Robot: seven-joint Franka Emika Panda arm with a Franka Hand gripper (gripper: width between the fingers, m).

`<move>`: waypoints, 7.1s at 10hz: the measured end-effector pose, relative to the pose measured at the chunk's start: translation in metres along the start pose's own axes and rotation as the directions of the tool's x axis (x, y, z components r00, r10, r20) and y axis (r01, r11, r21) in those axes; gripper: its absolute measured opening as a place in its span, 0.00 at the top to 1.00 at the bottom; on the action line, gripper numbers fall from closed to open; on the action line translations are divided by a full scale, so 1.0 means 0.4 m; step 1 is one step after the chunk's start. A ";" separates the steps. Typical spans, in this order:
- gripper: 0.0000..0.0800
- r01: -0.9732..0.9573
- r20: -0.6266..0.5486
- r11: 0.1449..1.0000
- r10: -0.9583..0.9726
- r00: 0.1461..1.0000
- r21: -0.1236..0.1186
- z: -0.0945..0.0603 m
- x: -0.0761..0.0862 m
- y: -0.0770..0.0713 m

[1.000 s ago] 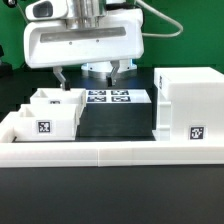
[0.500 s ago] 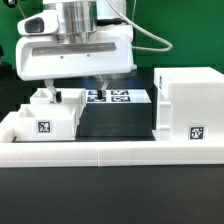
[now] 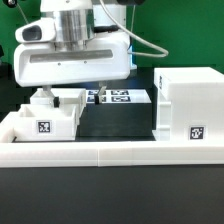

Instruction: Assemble drawer

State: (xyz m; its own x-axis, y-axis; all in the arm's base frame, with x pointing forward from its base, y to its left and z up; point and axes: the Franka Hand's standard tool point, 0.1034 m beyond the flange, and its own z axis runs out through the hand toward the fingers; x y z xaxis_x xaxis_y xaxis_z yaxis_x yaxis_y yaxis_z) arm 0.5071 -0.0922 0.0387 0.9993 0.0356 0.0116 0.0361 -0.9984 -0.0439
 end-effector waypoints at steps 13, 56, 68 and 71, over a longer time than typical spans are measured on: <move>0.70 0.072 0.039 0.997 -0.071 0.997 -0.004 0.075 -0.027 0.031; 0.95 0.382 0.031 0.924 -0.382 0.924 -0.002 0.043 0.007 -0.036; 0.95 0.834 0.068 0.550 -0.834 0.547 0.041 0.007 0.015 -0.024; 0.95 0.959 0.078 0.282 -0.957 0.280 0.016 0.019 0.026 -0.054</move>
Offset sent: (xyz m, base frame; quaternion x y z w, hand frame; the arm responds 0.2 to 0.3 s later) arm 0.0078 0.0055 -0.0197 0.0125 -0.0040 -0.0576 0.9983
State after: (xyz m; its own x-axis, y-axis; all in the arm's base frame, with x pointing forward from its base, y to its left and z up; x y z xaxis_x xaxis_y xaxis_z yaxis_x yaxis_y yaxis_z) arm 0.5168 -0.0701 0.0324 0.2459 0.9687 -0.0327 0.9690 -0.2465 -0.0170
